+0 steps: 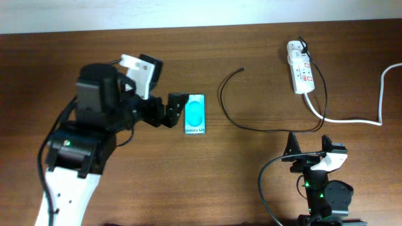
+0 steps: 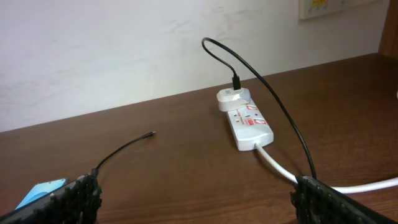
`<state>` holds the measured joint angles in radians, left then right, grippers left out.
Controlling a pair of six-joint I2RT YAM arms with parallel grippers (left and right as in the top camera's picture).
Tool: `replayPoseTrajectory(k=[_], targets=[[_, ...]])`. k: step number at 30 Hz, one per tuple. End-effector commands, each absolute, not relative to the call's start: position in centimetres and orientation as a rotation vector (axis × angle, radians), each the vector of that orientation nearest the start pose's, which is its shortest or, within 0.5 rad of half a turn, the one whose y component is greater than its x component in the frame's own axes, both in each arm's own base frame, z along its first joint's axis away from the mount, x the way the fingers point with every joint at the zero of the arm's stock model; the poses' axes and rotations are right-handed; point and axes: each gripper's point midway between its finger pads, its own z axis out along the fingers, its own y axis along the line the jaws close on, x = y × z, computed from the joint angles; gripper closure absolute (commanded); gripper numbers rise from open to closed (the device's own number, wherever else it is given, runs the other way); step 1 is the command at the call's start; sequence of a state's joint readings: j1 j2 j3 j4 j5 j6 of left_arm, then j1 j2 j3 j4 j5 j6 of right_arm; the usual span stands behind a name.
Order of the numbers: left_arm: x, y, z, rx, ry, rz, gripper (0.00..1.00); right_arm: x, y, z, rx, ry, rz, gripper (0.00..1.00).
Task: Plug charger to phone and switch on socket
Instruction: 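Move the left gripper over the Galaxy S25 phone and lower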
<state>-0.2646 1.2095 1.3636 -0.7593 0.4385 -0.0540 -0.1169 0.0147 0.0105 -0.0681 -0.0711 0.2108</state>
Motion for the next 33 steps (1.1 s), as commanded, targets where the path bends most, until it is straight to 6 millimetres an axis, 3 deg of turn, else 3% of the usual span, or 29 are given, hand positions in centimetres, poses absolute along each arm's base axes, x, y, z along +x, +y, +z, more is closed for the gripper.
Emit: replayPoseTrajectory(k=[1, 5, 8, 12, 17, 22, 33], targets=[[32.0, -16.8, 31.9, 0.481, 2.171, -0.686, 0.01, 24.6, -1.6, 15.7, 0.216, 1.632, 0.135, 0.02], [32.1, -16.8, 31.1, 0.476, 2.207, -0.689, 0.01, 24.6, -1.6, 15.7, 0.216, 1.631, 0.135, 0.02], [32.8, -16.5, 29.8, 0.349, 2.283, -0.695, 0.01, 24.6, -1.6, 15.7, 0.216, 1.631, 0.135, 0.02], [35.2, -15.8, 25.4, 0.14, 2.434, -0.553, 0.01, 24.6, -1.6, 15.7, 0.216, 1.632, 0.135, 0.01], [36.5, -17.0, 18.7, 0.153, 2.609, -0.412, 0.01, 24.6, -1.6, 15.7, 0.216, 1.632, 0.135, 0.02], [37.8, -16.7, 13.0, 0.048, 2.738, -0.298, 0.01, 24.6, -1.6, 15.7, 0.216, 1.632, 0.135, 0.02], [40.6, -18.9, 5.4, 0.015, 2.792, -0.293, 0.01, 24.6, -1.6, 15.7, 0.216, 1.632, 0.135, 0.02]])
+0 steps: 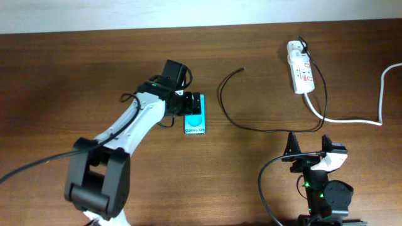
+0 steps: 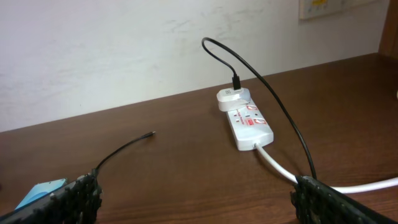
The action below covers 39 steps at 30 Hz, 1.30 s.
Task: Plug charger to phone and switch on socket
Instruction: 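Move the left gripper over the Galaxy S25 phone and lower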
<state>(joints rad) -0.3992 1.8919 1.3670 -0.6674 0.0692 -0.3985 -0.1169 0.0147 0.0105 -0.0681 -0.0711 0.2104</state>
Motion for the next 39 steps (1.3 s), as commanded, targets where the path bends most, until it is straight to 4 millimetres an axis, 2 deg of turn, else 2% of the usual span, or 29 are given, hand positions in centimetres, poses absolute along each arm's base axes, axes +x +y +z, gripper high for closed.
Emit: replayPoseTrajectory(k=[1, 3, 7, 9, 18, 27, 30, 33, 39], targets=[[40.8, -19.3, 4.8, 0.025, 2.792, -0.294, 0.01, 24.6, -1.6, 15.7, 0.216, 1.632, 0.135, 0.02], [40.8, -19.9, 3.7, 0.043, 2.8, -0.287, 0.01, 24.6, -1.6, 15.7, 0.216, 1.632, 0.135, 0.02], [41.2, -19.5, 1.0, 0.056, 2.8, -0.13, 0.01, 24.6, -1.6, 15.7, 0.216, 1.632, 0.135, 0.02], [41.3, -19.7, 0.7, 0.06, 2.797, -0.134, 0.01, 24.6, -1.6, 15.7, 0.216, 1.631, 0.135, 0.02], [40.8, -20.9, 0.7, 0.096, 2.814, -0.229, 0.01, 24.6, -1.6, 15.7, 0.216, 1.631, 0.135, 0.02], [40.0, -21.2, 0.5, 0.115, 2.841, -0.216, 0.01, 24.6, -1.6, 15.7, 0.216, 1.632, 0.135, 0.02], [39.7, -21.8, 1.3, 0.137, 2.857, -0.208, 0.01, 24.6, -1.6, 15.7, 0.216, 1.631, 0.135, 0.02], [40.7, -21.7, 3.1, 0.131, 2.835, -0.154, 0.01, 24.6, -1.6, 15.7, 0.216, 1.632, 0.135, 0.02], [41.3, -20.8, 3.4, 0.086, 2.808, -0.076, 0.01, 24.6, -1.6, 15.7, 0.216, 1.631, 0.135, 0.02]])
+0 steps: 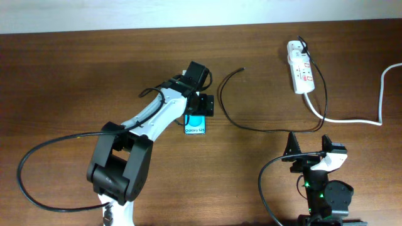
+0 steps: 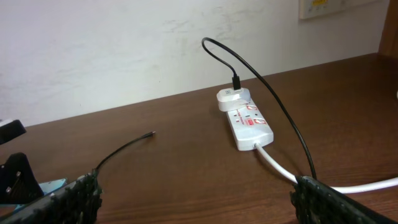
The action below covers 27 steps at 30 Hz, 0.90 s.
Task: Plug charger to phone and switch on socket
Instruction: 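Move the left gripper over the Galaxy S25 phone and lower, then grasp the phone's bottom edge with the left gripper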
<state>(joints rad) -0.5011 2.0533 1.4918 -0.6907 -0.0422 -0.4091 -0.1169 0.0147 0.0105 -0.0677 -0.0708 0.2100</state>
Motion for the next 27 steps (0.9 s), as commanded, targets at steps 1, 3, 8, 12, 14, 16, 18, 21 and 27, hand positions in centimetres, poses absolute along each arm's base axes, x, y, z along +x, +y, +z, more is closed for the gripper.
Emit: replayPoseTrajectory(k=[1, 3, 8, 12, 14, 16, 18, 21, 27], targets=[[41.4, -20.6, 3.4, 0.075, 2.804, -0.065, 0.01, 24.6, -1.6, 15.7, 0.216, 1.632, 0.135, 0.02], [41.4, -20.6, 3.4, 0.072, 2.803, -0.064, 0.01, 24.6, -1.6, 15.7, 0.216, 1.632, 0.135, 0.02], [41.1, -21.4, 3.4, 0.099, 2.802, -0.069, 0.01, 24.6, -1.6, 15.7, 0.216, 1.632, 0.135, 0.02], [40.9, -21.6, 2.8, 0.12, 2.793, -0.014, 0.01, 24.6, -1.6, 15.7, 0.216, 1.632, 0.135, 0.02], [40.8, -21.4, 1.6, 0.122, 2.814, 0.013, 0.01, 24.6, -1.6, 15.7, 0.216, 1.631, 0.135, 0.02], [40.5, -21.2, 0.3, 0.127, 2.842, 0.036, 0.01, 24.6, -1.6, 15.7, 0.216, 1.632, 0.135, 0.02], [40.4, -21.2, 0.1, 0.128, 2.845, 0.039, 0.01, 24.6, -1.6, 15.7, 0.216, 1.632, 0.135, 0.02], [40.5, -21.2, 0.1, 0.117, 2.844, 0.037, 0.01, 24.6, -1.6, 15.7, 0.216, 1.631, 0.135, 0.02], [40.0, -21.2, -0.1, -0.028, 2.866, 0.011, 0.01, 24.6, -1.6, 15.7, 0.216, 1.632, 0.135, 0.02]])
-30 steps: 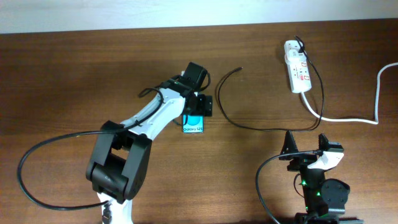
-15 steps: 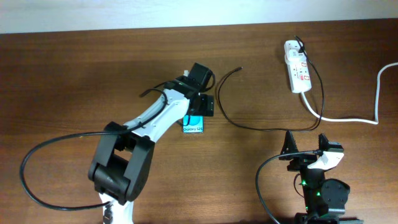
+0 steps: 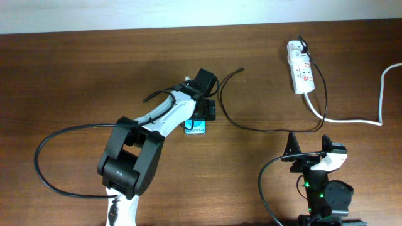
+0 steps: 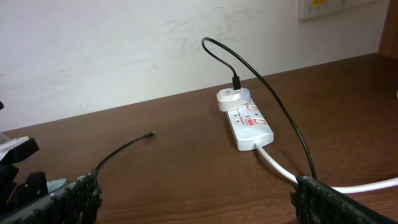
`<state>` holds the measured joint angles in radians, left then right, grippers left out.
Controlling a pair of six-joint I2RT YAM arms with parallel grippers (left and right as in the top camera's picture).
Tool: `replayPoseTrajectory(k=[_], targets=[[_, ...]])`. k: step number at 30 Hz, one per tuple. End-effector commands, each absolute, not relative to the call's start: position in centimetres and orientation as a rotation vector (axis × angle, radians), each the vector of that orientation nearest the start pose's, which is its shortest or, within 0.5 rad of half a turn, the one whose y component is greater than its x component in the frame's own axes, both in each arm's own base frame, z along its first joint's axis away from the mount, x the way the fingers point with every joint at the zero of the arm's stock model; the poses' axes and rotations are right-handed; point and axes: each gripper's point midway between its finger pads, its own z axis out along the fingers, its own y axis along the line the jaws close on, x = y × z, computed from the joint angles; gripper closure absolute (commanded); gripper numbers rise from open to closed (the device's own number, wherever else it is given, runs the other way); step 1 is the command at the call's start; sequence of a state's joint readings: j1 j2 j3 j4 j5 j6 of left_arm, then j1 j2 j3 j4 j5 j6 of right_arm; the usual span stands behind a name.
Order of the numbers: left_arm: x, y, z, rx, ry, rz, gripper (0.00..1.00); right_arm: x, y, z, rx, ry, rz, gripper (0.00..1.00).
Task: Plug charger to phone and switch on socket
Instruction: 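Grasp the phone's bottom edge with the left gripper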
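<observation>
The phone, blue-screened, lies flat mid-table, its far end hidden under my left gripper. That gripper hovers over the phone's far right corner, close to the black charger cable; its fingers look apart, holding nothing. The cable's free plug tip lies on the wood and the cable runs to the white charger in the power strip. My right gripper rests open near the front edge, its fingers wide apart. The strip shows ahead of it.
A thick white mains lead runs from the strip toward the right table edge. The left arm's own black cable loops over the table's left half. A wall stands behind the table.
My left gripper has shifted a little to the right, from above the phone's far end to its right corner beside the cable. Phone, cable and right arm are unchanged.
My left gripper first hovered left of the phone with the arm bunched up. Then the arm stretched out and the gripper stood over the phone's far end. It has kept shifting right toward the cable. The phone, cable and right gripper stayed put throughout.
</observation>
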<state>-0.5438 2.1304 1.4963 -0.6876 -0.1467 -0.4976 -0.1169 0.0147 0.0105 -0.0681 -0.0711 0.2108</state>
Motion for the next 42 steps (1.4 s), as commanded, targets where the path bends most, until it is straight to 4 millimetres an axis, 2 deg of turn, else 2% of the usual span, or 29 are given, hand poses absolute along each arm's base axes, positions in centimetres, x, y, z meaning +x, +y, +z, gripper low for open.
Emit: replayPoseTrajectory(k=[1, 8, 13, 20, 22, 30, 31, 35, 42], targets=[[39.8, -21.0, -0.1, -0.027, 2.875, 0.021, 0.01, 24.6, -1.6, 15.7, 0.216, 1.632, 0.135, 0.02], [40.0, -20.4, 0.0, -0.034, 2.862, 0.067, 0.01, 24.6, -1.6, 15.7, 0.216, 1.632, 0.135, 0.02], [40.3, -20.6, -0.1, 0.002, 2.852, 0.056, 0.01, 24.6, -1.6, 15.7, 0.216, 1.632, 0.135, 0.02], [39.3, -20.7, -2.8, 0.015, 2.926, 0.062, 0.0, 24.6, -1.6, 15.7, 0.216, 1.632, 0.135, 0.02], [39.0, -20.6, -2.9, 0.017, 2.938, 0.069, 0.06, 24.6, -1.6, 15.7, 0.216, 1.632, 0.135, 0.02], [38.1, -19.9, -3.0, 0.021, 2.974, 0.109, 0.17, 24.6, -1.6, 15.7, 0.216, 1.632, 0.135, 0.02], [38.0, -19.9, -3.0, 0.022, 2.975, 0.11, 0.22, 24.6, -1.6, 15.7, 0.216, 1.632, 0.135, 0.02], [38.1, -19.8, -3.0, 0.021, 2.974, 0.118, 0.31, 24.6, -1.6, 15.7, 0.216, 1.632, 0.135, 0.02], [38.1, -19.7, -3.0, 0.021, 2.971, 0.126, 0.37, 24.6, -1.6, 15.7, 0.216, 1.632, 0.135, 0.02]])
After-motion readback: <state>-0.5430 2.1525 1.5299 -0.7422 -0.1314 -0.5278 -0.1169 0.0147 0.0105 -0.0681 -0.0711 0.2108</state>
